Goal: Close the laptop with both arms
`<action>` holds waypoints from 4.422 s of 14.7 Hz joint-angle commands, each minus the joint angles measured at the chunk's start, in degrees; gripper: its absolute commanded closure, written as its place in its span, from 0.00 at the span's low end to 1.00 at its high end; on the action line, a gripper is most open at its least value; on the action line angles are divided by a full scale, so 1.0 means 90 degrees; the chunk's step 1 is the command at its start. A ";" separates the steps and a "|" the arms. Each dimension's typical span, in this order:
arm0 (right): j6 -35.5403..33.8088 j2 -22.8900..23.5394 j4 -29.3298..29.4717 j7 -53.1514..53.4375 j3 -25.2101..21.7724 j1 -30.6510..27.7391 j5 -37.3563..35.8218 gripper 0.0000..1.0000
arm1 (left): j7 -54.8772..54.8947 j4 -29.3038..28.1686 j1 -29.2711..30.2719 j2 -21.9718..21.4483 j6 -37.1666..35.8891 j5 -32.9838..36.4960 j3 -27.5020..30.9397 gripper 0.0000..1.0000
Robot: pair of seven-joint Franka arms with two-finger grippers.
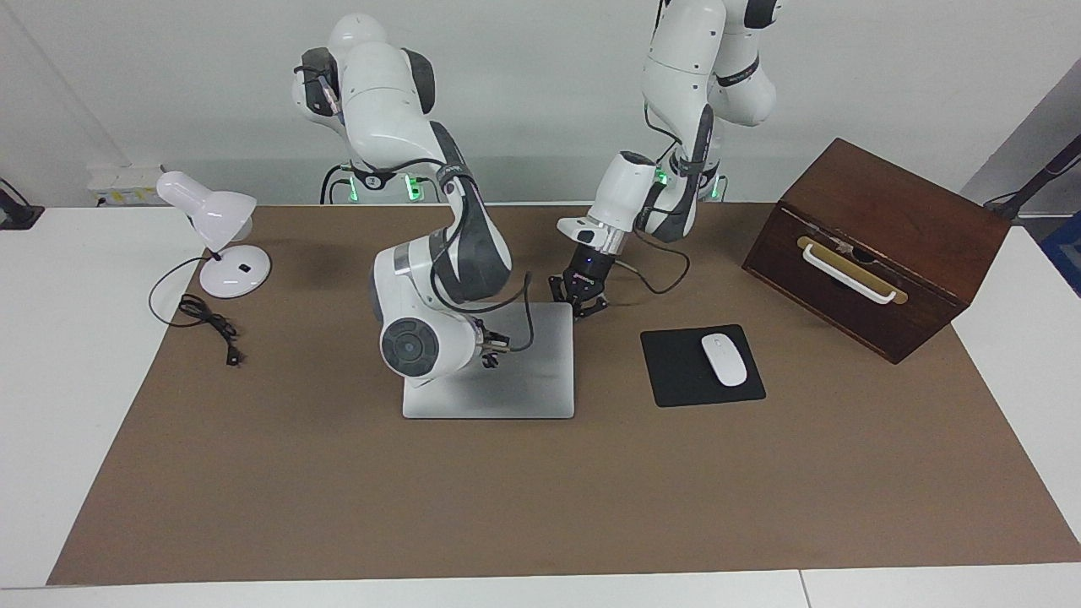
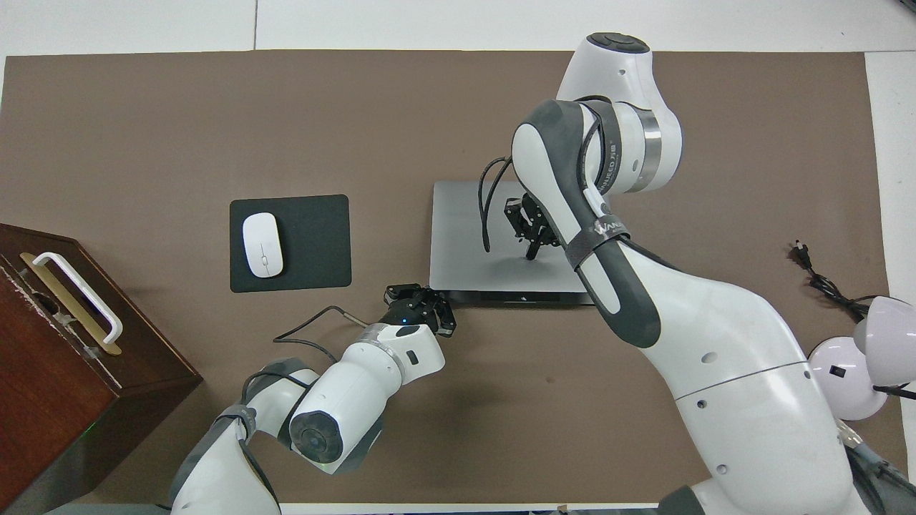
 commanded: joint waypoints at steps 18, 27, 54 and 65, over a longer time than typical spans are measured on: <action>0.1085 -0.0928 -0.1852 0.0019 -0.0024 0.0247 0.0210 1.00 | -0.0090 -0.0382 0.0107 0.0094 -0.0704 -0.0061 0.0080 1.00; 0.0852 -0.0899 -0.1784 0.0029 -0.0073 0.0238 0.0210 1.00 | -0.0159 -0.0343 0.0098 0.0084 -0.0773 -0.0061 0.0080 1.00; 0.0470 -0.2929 -0.0837 -0.1366 -0.0808 -0.0297 -0.1409 1.00 | -0.1311 -0.0147 0.0429 -0.1565 -0.3435 -0.0061 0.0070 1.00; 0.1554 -0.5018 -0.2572 -0.2275 0.2042 -0.2815 -0.3070 0.97 | -0.1253 0.1344 0.0877 -0.2201 -0.7292 -0.0061 0.0148 1.00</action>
